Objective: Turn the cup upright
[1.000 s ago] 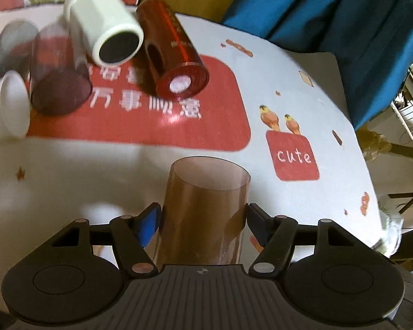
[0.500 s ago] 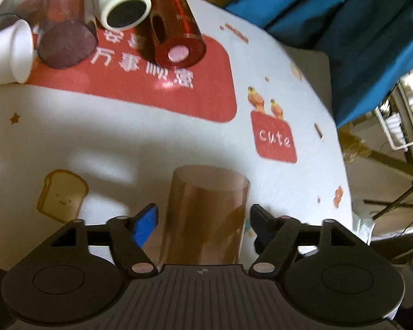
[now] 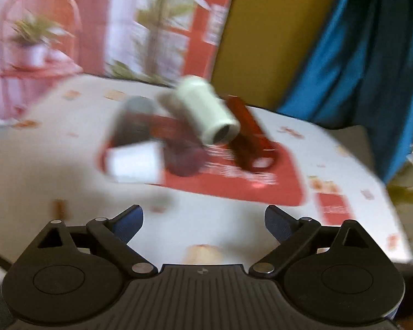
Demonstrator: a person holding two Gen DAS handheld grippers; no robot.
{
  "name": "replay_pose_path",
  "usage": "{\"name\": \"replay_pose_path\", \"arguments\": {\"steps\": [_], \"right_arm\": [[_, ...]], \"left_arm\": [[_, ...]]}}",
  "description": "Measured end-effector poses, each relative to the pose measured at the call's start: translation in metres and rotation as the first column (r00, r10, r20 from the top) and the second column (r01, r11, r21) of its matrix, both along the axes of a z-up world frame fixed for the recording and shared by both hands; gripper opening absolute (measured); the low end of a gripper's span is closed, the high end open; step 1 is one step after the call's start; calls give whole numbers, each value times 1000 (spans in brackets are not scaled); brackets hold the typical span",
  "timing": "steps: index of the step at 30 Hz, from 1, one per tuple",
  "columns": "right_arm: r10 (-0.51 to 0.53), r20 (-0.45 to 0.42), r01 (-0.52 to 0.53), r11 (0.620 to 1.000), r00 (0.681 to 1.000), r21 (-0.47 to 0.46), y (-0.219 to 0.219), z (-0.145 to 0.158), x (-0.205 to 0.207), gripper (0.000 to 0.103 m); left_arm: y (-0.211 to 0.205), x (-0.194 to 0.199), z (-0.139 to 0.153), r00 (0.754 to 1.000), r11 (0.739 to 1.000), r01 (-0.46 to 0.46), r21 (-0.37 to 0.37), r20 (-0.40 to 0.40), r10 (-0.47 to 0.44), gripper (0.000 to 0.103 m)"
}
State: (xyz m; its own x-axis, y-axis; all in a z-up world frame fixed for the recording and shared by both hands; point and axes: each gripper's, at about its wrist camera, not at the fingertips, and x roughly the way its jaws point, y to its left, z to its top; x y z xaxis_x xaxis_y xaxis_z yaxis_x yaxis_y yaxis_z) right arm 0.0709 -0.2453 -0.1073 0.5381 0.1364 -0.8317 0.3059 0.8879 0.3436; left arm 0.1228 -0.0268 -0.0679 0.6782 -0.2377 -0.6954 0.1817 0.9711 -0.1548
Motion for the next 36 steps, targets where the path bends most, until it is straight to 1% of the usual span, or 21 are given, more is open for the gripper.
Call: {"name": "replay_pose_path", "arguments": {"steps": [3, 5, 6, 7, 9, 11, 13, 16, 18, 20, 22, 25, 27, 29, 36], "right_arm": [[4, -18, -3, 1000, 1000, 15, 6, -6, 16, 103], [15, -28, -15, 1000, 1000, 7, 12, -9, 26, 102], [18, -34, -18, 1000, 999, 7, 14, -11, 30, 100], [20, -42, -20, 1000, 999, 9, 16, -12, 34, 99], [27, -52, -26, 1000, 998, 17, 19, -13, 39, 96], [40, -51, -39, 999, 998, 18, 24, -11, 40, 96], [48, -54, -48, 999, 997, 13, 27, -10, 41, 96], [36, -64, -35, 999, 997, 18, 28, -11, 42, 94], [24, -66, -22, 999, 998, 27, 28, -13, 42, 91], [13, -68, -11, 999, 998, 31, 28, -14, 41, 88], [3, -68, -1, 1000, 998, 31, 28, -16, 39, 86], [-13, -59, 14, 1000, 998, 21, 27, -16, 36, 80], [-22, -52, 23, 1000, 998, 20, 26, -16, 33, 75], [-23, -40, 24, 1000, 999, 15, 26, -16, 30, 72], [-28, -16, 28, 1000, 999, 13, 26, -16, 23, 71]], "left_arm": [[20, -10, -8, 997, 993, -61, 101, 48, 56, 97], [30, -11, -13, 995, 986, -96, 138, 42, 91, 98], [35, -8, -16, 993, 983, -115, 146, 28, 112, 98], [41, -7, -18, 991, 981, -133, 142, 11, 132, 98], [50, -8, -24, 985, 979, -170, 108, -14, 172, 98], [56, -9, -28, 979, 976, -202, 77, -19, 204, 99], [58, -10, -35, 975, 973, -218, 73, -25, 220, 99], [61, -14, -45, 977, 979, -195, 59, -74, 199, 99], [63, -8, -50, 977, 981, -190, 48, -91, 194, 99], [62, -9, -54, 978, 981, -185, 50, -94, 189, 99], [58, -10, -55, 982, 985, -162, 56, -92, 167, 99], [54, -13, -55, 987, 989, -132, 68, -78, 137, 99], [55, -14, -54, 988, 989, -132, 66, -71, 137, 99], [57, -19, -54, 987, 988, -143, 61, -71, 147, 99], [59, -21, -53, 984, 986, -153, 70, -82, 158, 99]]}}
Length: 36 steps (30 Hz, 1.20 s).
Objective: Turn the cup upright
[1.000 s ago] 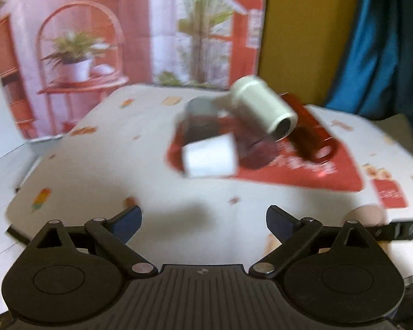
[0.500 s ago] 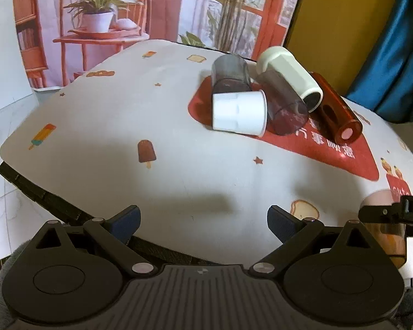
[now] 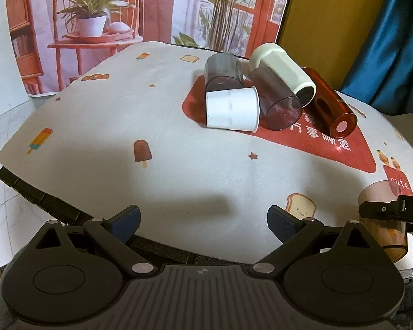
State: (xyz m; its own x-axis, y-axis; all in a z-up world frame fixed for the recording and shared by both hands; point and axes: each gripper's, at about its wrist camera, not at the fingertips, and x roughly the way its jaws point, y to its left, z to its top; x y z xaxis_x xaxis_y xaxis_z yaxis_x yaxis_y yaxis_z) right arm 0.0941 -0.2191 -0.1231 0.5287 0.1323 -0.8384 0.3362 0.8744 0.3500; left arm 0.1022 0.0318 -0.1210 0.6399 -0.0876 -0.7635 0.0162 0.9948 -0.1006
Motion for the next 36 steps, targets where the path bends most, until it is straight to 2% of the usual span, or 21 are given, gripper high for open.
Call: {"name": "replay_pose_path", "arguments": {"steps": [6, 11, 16, 22, 31, 36], "right_arm": [[15, 11, -15, 1000, 1000, -10, 1, 5, -4, 70], [36, 56, -35, 999, 998, -30, 3, 17, -8, 67], [49, 91, -39, 993, 995, -111, 2, 25, -5, 66], [98, 144, -49, 949, 985, -311, 1, 31, 5, 66], [73, 209, 20, 912, 975, -409, -17, 34, 16, 65], [71, 199, 13, 922, 977, -388, -23, 25, 17, 65]], "left_arm": [[-1, 0, 0, 1000, 1000, -3, 6, -3, 3, 99], [-1, 0, 0, 1000, 1000, -4, 8, -6, 4, 99], [-2, 0, 0, 1000, 1000, -4, 13, -7, 4, 99], [-3, -2, 0, 1000, 1000, 10, 16, 1, -10, 99], [-3, -2, 0, 1000, 1000, 7, 22, -6, -6, 99], [-7, 0, -2, 1000, 999, 21, 32, -22, -20, 99]]}}
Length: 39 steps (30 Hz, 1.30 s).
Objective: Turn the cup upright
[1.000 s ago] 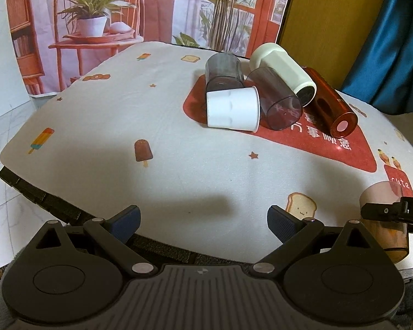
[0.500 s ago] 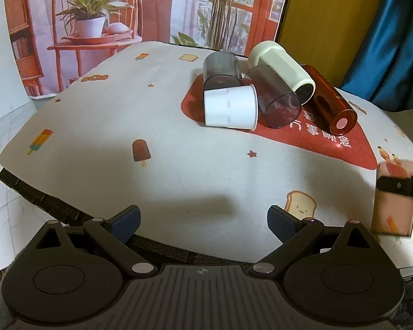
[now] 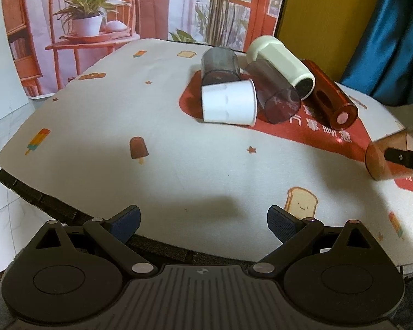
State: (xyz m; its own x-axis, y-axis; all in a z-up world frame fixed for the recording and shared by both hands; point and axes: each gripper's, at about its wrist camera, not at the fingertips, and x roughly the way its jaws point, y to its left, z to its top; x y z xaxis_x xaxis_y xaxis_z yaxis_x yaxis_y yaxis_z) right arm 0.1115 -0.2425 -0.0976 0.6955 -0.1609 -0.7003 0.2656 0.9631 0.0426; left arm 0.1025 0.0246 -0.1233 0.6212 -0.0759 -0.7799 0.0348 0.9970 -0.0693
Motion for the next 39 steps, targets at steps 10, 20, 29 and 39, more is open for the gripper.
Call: {"name": "replay_pose_path", "arguments": {"steps": [10, 20, 29, 39], "right_arm": [[6, -1, -6, 1000, 1000, 11, 0, -6, 8, 64], [-3, -60, 7, 998, 998, 62, 0, -7, 0, 70], [48, -71, -39, 992, 996, 116, 8, 31, -27, 103], [79, -84, -72, 994, 993, 88, 24, 77, -59, 103]], "left_arm": [[-3, -2, -1, 1000, 1000, 17, 15, -5, -17, 99], [-2, -2, 1, 1000, 1000, 8, 18, 7, -8, 99], [3, -4, 27, 996, 1000, -1, 21, 86, -1, 99], [4, -18, 84, 980, 998, 50, 49, 192, -59, 103]]}}
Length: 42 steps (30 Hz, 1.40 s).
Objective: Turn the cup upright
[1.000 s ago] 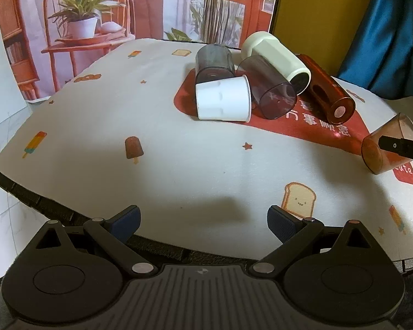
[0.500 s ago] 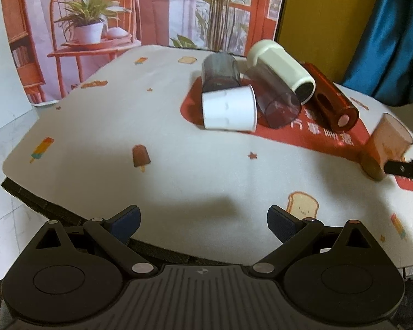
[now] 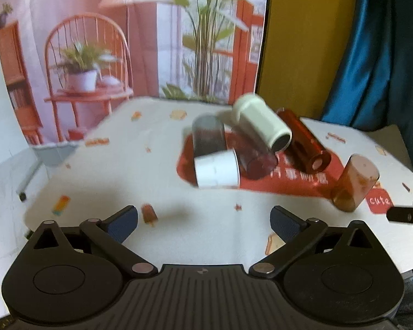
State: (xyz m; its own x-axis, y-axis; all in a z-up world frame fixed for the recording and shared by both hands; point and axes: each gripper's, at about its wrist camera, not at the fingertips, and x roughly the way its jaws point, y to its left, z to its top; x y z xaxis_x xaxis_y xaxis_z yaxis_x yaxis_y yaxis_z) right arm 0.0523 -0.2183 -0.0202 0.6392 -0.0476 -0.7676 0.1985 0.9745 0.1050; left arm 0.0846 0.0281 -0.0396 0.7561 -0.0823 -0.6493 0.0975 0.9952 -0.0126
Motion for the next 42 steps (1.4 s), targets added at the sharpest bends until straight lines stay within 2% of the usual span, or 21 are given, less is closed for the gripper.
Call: {"name": "replay_pose_path", "arguments": {"steps": [7, 12, 17, 20, 23, 25, 30, 42], "right_arm": [[-58, 33, 56, 997, 998, 46, 5, 28, -31, 103], [-62, 75, 58, 997, 995, 57, 15, 44, -53, 103], [-46, 93, 43, 999, 995, 33, 28, 54, -74, 103], [-63, 109, 63, 998, 992, 6, 34, 53, -87, 103], [-84, 115, 86, 996, 990, -9, 37, 47, -96, 103], [-95, 108, 97, 995, 990, -10, 36, 42, -98, 103], [-94, 102, 96, 995, 990, -14, 38, 37, -97, 103], [-85, 100, 88, 996, 991, -17, 42, 32, -95, 103]], "left_arm": [[2, -28, 35, 997, 999, -10, 39, 78, 7, 103], [-2, -50, 47, 995, 998, 1, 67, 95, -7, 103], [1, -71, 56, 994, 999, 3, 37, 113, -7, 103], [-2, -82, 56, 991, 1000, 10, 29, 132, -14, 103], [-10, -91, 50, 985, 997, -6, 75, 172, -7, 103], [-12, -92, 45, 987, 997, -11, 81, 160, -2, 103], [-5, -93, 41, 989, 999, -31, 38, 147, 25, 103], [-3, -93, 31, 994, 998, -32, 49, 108, 27, 103]]}}
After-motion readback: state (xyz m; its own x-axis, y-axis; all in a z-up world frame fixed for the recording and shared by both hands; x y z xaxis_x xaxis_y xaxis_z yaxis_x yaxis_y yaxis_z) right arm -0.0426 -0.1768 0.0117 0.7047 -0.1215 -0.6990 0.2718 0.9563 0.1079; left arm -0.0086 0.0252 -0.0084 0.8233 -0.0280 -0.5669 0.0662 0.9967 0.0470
